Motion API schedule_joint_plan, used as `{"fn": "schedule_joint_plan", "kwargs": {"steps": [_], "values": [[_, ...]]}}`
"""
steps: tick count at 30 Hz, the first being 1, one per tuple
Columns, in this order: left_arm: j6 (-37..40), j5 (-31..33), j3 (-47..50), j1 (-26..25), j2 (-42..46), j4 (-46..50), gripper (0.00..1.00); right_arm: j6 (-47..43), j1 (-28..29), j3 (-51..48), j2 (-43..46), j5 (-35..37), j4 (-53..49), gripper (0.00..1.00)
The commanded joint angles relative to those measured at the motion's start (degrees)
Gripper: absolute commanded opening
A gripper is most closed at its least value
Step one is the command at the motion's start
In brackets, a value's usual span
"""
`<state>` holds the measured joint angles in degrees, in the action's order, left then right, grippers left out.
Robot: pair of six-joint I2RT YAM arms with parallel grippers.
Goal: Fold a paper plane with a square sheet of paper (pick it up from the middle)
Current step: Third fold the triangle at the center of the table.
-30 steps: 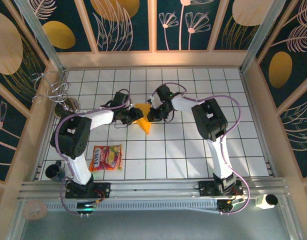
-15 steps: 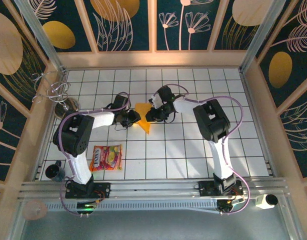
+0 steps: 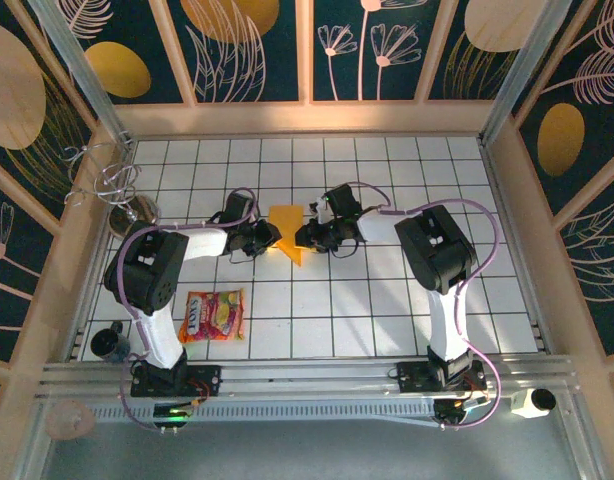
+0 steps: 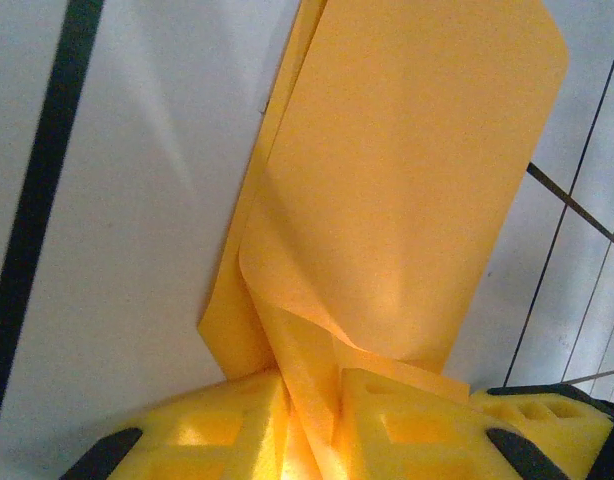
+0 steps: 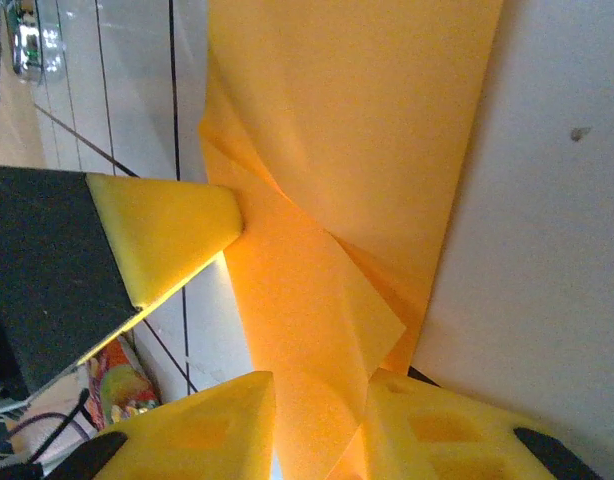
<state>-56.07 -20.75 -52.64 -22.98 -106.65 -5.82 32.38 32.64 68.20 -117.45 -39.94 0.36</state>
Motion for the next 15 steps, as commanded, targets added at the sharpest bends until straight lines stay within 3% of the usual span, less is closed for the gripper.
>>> {"fn": "schedule_joint_plan", "kwargs": {"steps": [1,9,15], "values": [[-1.4,0.5,2.1,-0.2,-1.3,2.2,0.22,2.1,0.4,-0.4,1.6,0.5,3.5,0.26],[-1.5,0.1,1.9,-0.2,-0.7,2.0,0.22,2.7,0.4,-0.3,0.7,2.1,5.3,0.16],[-0.2,0.1,-0.4,0.5,2.6,3.0,0.26,-2.8,0.4,1.1,0.6,5.1,2.6,0.03]]}}
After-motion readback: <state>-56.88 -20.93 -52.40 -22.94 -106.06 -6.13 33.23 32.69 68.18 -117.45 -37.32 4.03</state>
